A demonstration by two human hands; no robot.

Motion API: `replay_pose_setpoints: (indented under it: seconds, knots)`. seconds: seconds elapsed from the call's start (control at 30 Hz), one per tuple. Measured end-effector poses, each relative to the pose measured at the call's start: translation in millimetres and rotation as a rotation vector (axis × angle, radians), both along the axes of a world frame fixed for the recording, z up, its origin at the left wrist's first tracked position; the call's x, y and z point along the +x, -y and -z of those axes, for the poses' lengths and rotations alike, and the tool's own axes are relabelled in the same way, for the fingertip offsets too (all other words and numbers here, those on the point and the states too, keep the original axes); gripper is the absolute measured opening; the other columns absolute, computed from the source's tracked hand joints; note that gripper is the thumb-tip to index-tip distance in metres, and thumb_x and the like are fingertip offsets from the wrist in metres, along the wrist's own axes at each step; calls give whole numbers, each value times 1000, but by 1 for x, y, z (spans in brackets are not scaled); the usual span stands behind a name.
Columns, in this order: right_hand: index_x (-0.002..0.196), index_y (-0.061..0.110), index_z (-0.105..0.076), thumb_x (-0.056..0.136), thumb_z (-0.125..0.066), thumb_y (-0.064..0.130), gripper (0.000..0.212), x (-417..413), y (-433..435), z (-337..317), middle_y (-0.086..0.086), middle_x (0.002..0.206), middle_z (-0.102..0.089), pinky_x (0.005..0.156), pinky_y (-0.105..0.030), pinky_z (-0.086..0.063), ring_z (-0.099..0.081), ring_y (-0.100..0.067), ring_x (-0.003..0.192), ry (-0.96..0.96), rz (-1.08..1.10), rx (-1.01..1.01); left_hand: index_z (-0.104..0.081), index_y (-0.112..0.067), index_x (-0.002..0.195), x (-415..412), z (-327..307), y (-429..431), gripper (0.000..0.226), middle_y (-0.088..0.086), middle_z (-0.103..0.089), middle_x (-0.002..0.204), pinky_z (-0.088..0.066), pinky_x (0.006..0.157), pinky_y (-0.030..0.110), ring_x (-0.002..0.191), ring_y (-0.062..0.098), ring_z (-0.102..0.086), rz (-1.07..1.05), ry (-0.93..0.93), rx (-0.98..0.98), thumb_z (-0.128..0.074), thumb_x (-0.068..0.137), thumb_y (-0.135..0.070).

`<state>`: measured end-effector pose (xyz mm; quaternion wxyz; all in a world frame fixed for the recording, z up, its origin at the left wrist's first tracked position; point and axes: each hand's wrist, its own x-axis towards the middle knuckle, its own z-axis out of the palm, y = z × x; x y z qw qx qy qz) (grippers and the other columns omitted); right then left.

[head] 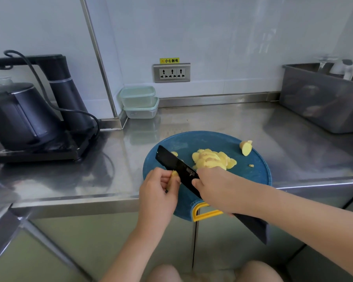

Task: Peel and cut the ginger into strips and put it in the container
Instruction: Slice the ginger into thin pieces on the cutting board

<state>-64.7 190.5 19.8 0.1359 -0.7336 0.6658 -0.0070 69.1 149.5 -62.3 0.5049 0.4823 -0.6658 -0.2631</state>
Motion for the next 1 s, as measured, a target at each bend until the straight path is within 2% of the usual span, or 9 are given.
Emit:
replay_pose_setpoints:
  seconds: [0.1,0.2,0.33,0.47,0.6,0.7,0.8,0.93,1.0]
  knots:
    - [107,3,-55,102,-34,16,25,-5,-6,-1,3,68,-34,54,-16,-29,-30,-8,56,-39,-7,8,-63,-14,84,-3,2,-3,6,-5,-64,79,-46,61,16,68,6,-57,-4,10,-25,-67,86,-17]
    - [94,7,-51,101,-35,18,21,0,0,1,1,68,-38,54,-20,-33,-33,-9,56,-14,11,8,-62,-13,84,-3,4,-3,6,-5,-63,78,-48,62,22,66,6,-56,-26,29,-57,-67,86,-17]
    - [102,3,-57,101,-36,17,25,4,17,6,1,67,-38,53,-21,-32,-33,-10,55,-114,-80,-26,-61,-13,84,-5,4,-3,6,-5,-63,78,-49,63,28,66,7,-57,-38,38,-61,-65,87,-16]
    - [116,2,-59,101,-41,12,26,19,22,-2,-2,68,-32,43,-25,-23,-29,-12,54,-287,-203,-14,-61,-16,82,-5,2,-4,6,-7,-61,76,-45,61,22,68,6,-56,-45,50,-67,-65,87,-16]
    - [112,-1,-62,92,-55,7,22,15,28,-6,-6,74,-39,48,-23,-32,-37,-14,59,-477,-366,46,-59,-20,81,-2,0,-6,9,-7,-61,77,-43,60,15,71,5,-56,-13,69,-54,-65,87,-16]
    - [108,-1,-61,98,-43,9,24,6,15,-1,-3,70,-27,48,-23,-23,-24,-12,58,-509,-420,-15,-59,-18,82,-2,-1,-4,8,-6,-62,78,-48,64,22,69,5,-57,-21,76,-50,-63,89,-18]
    - [107,1,-60,97,-43,8,21,-2,-1,4,-3,69,-23,47,-26,-14,-12,-11,58,-567,-473,-21,-60,-15,84,-2,2,-3,7,-6,-62,79,-50,65,29,70,6,-58,-40,83,-66,-63,88,-19]
    - [109,0,-58,96,-44,6,20,9,-3,3,-4,66,-25,48,-25,-17,-13,-15,58,-491,-387,29,-60,-13,85,-4,4,-6,6,-6,-61,79,-50,63,30,69,9,-58,-52,95,-122,-64,87,-16]
    - [110,-1,-57,99,-39,8,23,15,8,1,-4,67,-26,48,-24,-21,-19,-14,57,-461,-333,13,-60,-13,86,-4,5,-6,5,-7,-60,80,-48,63,27,70,7,-57,-63,108,-125,-64,87,-16]
